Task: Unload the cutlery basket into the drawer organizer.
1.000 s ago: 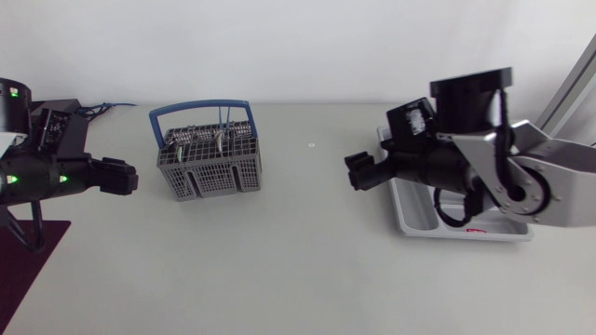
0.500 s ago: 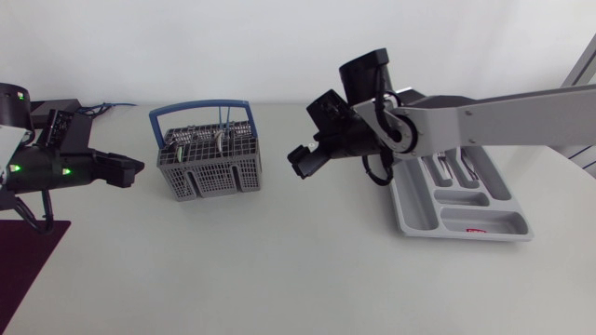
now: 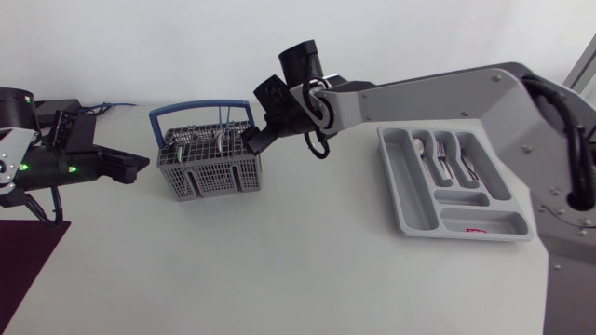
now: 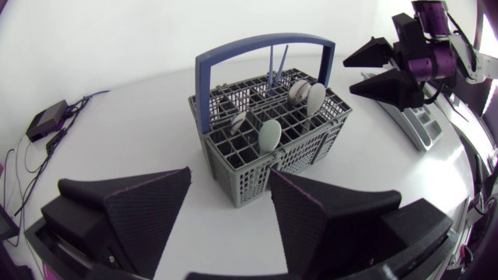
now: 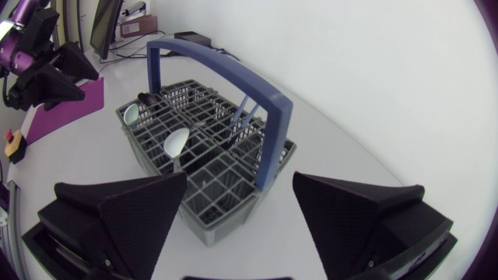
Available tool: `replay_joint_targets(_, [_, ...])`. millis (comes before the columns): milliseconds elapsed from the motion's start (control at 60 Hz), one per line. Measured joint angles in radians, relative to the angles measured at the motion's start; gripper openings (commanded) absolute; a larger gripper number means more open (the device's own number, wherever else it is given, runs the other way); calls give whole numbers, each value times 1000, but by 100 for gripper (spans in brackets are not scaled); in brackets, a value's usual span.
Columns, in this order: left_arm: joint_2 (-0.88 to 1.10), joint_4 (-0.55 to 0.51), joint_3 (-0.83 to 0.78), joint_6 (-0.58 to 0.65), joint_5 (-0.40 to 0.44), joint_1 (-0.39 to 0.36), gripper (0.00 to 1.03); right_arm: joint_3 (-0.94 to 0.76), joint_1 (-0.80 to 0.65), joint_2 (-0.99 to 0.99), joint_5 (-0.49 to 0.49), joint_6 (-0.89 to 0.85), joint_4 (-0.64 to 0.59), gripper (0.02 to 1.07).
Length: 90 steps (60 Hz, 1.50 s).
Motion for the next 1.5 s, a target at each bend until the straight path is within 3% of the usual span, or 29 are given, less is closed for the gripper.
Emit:
replay_joint_targets(183, [0,14,0,11,5,9,91,218,12,164,53,0,-28,91])
replay_joint_targets(350, [0,19,0,19,24,9,91,293,6,236,87,4,-44,64])
replay_joint_targets(450, [0,30,0,19,27,9,91,318,-3,261,94,4,-43,39])
replay_joint_targets(583, [1,48,0,22,27,9,91,348,-17,291,80,5,-39,24])
replay_joint_targets(667, [1,48,0,22,27,9,91,349,-18,294,70,5,-36,21])
replay_joint_targets(883, [1,52,0,22,29,9,91,262,-18,249,61,28,0,21])
replay_joint_targets(1183, [-2,52,0,22,50,12,91,-264,-44,-109,76,27,61,21])
replay_joint_targets(1350, [-27,52,-15,22,54,2,91,-544,-87,-328,133,27,77,23])
replay_joint_targets(1400, [-37,51,-24,22,55,-8,91,-606,-97,-383,149,27,77,40])
replay_joint_targets(1450, [-50,44,-31,23,56,-20,91,-662,-101,-437,177,19,76,78])
replay_joint_targets(1500, [-60,29,-32,25,56,-33,91,-685,-104,-471,185,19,64,91])
